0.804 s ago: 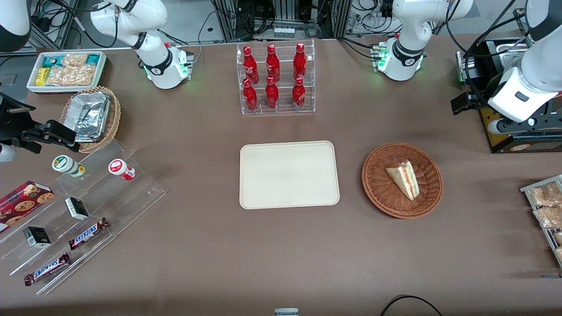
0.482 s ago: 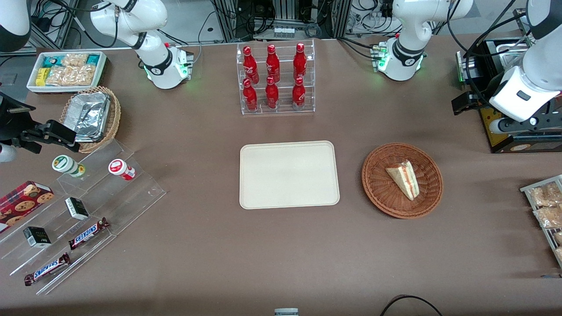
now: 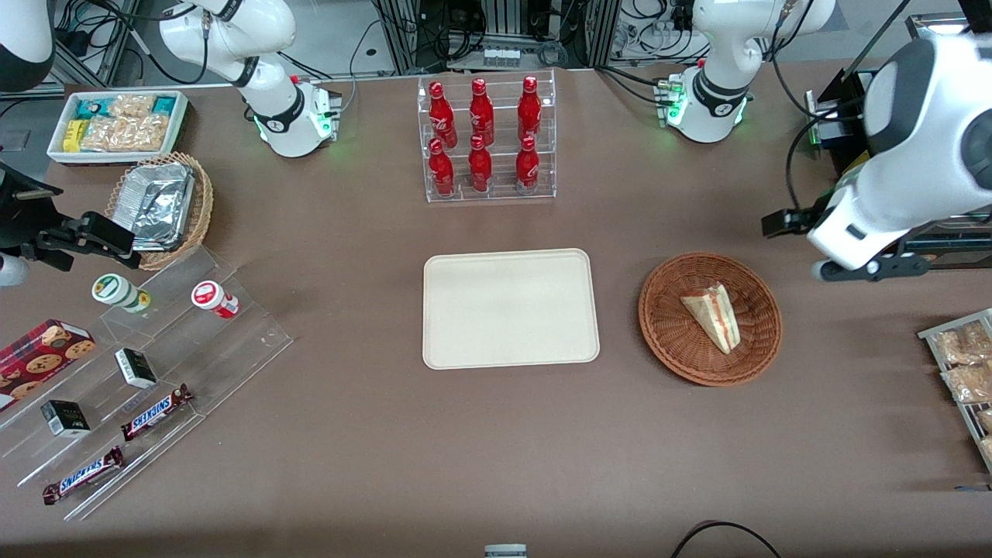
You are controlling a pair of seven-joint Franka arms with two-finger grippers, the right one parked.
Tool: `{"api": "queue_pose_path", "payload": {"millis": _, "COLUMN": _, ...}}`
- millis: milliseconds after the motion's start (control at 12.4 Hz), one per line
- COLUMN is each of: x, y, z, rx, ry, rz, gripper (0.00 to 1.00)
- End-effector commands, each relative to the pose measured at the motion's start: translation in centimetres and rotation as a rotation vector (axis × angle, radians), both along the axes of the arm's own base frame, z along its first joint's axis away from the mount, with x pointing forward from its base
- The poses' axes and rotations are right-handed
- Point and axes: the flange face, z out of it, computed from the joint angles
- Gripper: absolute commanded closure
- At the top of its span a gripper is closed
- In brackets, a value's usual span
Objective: Place sandwich from basket to tray
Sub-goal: 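Move the left gripper over the sandwich in the wicker basket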
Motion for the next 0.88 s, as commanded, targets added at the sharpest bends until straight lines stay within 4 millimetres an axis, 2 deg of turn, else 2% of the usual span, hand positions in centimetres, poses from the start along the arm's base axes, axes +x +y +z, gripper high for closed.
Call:
{"api": "queue_pose_path", "payload": {"millis": 0, "x": -1.0, "y": -0.3, "z": -3.7, "rx": 0.000, "ry": -0.032, "rz": -0.027, "gripper": 0.00}}
{"api": "queue_pose_path", "payload": {"millis": 321, "x": -2.1, "y": -0.4, "z": -10.7, "rx": -0.015, "ry": -0.101, "rz": -0.039, "gripper": 0.00}}
{"api": "queue_pose_path", "payload": {"millis": 562, "x": -2.9, "y": -0.4, "z": -14.6, "rx": -0.029, "ry": -0.172, "rz": -0.035, "gripper": 0.00}}
{"api": "queue_pose_path", "payload": {"millis": 804, "x": -3.1, "y": -0.7, "z": -15.0, "rx": -0.012, "ry": -0.185, "rz": 0.059, "gripper": 0.00}}
